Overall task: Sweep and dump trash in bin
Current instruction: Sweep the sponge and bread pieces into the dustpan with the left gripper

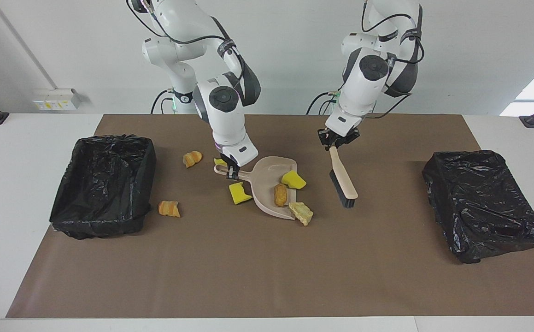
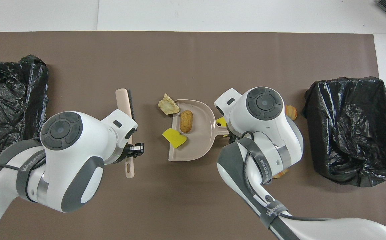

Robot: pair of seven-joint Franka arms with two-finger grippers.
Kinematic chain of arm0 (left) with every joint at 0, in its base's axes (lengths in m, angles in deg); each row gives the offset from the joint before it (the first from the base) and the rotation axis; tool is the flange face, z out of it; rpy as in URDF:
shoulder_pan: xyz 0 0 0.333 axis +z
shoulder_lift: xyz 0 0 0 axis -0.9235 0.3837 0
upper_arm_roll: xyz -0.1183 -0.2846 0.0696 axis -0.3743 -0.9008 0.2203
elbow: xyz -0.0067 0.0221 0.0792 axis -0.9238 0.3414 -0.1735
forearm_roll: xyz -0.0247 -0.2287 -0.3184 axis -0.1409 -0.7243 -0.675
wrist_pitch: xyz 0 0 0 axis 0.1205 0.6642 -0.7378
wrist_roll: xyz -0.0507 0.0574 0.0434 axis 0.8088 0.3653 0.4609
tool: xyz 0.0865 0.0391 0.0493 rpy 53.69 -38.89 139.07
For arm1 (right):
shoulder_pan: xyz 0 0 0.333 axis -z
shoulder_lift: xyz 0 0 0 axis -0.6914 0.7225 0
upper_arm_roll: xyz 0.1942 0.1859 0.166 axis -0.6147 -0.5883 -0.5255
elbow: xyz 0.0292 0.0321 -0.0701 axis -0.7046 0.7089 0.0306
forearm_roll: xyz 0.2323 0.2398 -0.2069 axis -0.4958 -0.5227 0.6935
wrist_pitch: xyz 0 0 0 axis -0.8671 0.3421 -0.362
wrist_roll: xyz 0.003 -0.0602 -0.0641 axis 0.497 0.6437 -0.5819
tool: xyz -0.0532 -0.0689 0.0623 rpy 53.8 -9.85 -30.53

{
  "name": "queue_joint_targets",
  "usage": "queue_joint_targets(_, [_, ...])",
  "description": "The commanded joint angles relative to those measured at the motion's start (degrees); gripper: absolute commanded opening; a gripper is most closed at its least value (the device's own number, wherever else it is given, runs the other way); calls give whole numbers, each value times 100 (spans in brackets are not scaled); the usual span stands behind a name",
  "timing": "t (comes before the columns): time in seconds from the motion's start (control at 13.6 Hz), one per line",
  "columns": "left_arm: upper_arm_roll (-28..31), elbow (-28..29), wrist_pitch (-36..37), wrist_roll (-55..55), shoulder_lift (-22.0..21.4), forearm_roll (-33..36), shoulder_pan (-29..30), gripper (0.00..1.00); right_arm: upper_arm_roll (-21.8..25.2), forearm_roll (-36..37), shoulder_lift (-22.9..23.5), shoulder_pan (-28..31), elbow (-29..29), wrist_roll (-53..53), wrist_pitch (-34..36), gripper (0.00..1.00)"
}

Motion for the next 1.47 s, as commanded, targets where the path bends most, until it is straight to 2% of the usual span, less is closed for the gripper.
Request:
queue_joint_targets(0.0, [-59,300,-182,-117,75,-119,-51,0,-22,-66,-140,29,151,234,55,0])
queue_joint_targets(0.15, [-68,344,-436,-108,268,-364,-304,0,-22,-66,-149,3,169,191,56,0])
queue_joint_targets(0.37, [-68,388,-885,154,479,-374,-963,0,-22,-66,-158,-6,160,103,108,0])
queue_joint_targets(0.74, [-94,362,-798,674,453,-383,-1440,0,-30,-66,-167,-15,151,-178,266,0])
queue_joint_targets(0.96, [-51,161,-440,701,392,-383,-1335,0,-30,-75,-167,-6,125,-214,363,0])
queue_joint_targets(1.1, [-42,46,-218,849,427,-383,-906,0,-30,-75,-167,-6,125,-214,363,0])
queue_joint_targets(1.25, [-42,-16,-340,964,506,-383,-406,0,-22,-58,-167,-15,125,-144,346,0])
queue_joint_targets(1.4, [-42,-16,-839,1419,646,-383,17,0,-22,-22,-167,-6,134,-74,223,0])
